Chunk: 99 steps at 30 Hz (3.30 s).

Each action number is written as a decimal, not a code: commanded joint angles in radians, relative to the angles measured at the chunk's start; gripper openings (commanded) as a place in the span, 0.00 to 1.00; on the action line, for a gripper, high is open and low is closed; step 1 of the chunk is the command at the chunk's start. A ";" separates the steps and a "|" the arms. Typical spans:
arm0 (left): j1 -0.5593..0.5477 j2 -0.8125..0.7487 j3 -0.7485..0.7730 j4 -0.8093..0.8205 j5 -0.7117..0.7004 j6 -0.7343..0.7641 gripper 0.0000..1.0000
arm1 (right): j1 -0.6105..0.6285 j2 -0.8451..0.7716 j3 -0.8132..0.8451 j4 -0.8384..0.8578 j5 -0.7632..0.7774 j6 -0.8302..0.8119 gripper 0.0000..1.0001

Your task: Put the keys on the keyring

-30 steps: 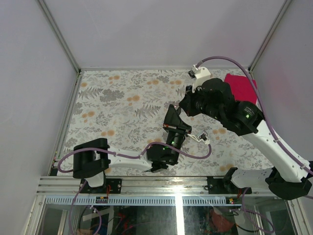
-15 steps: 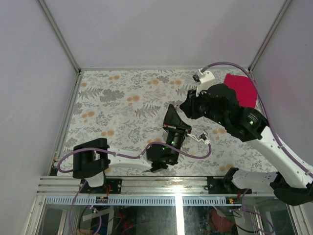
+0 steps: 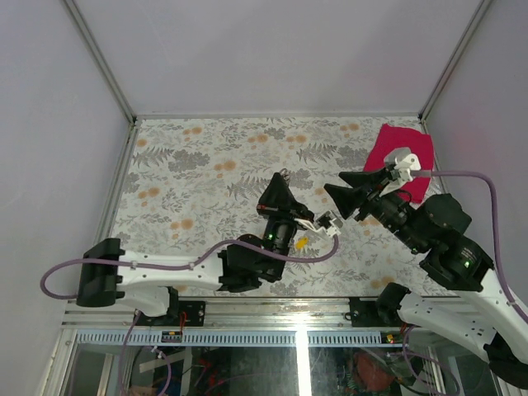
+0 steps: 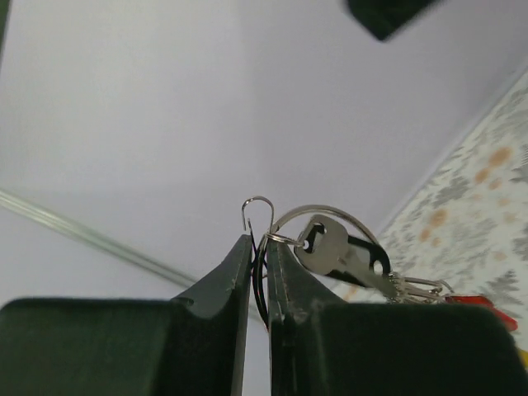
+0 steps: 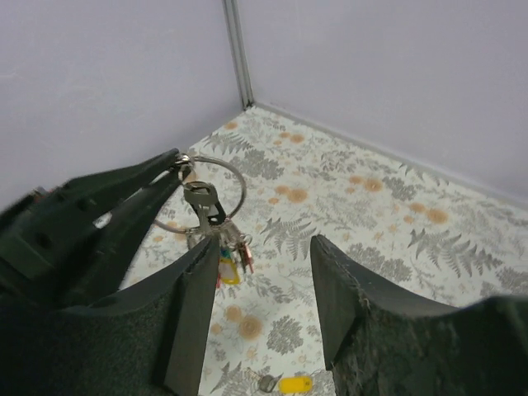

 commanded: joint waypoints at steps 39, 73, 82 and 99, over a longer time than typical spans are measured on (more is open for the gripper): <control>-0.042 -0.547 0.212 -0.896 0.737 -1.289 0.00 | -0.001 -0.062 -0.231 0.561 -0.489 -0.087 0.57; -0.042 -0.563 0.242 -0.927 0.865 -1.333 0.00 | -0.001 0.126 -0.161 0.797 -0.814 0.157 0.36; -0.042 -0.564 0.240 -0.921 0.869 -1.335 0.00 | -0.002 0.135 -0.134 0.756 -0.833 0.161 0.00; -0.042 -0.601 0.196 -0.878 0.860 -1.341 0.03 | -0.001 0.127 -0.091 0.679 -0.820 0.123 0.00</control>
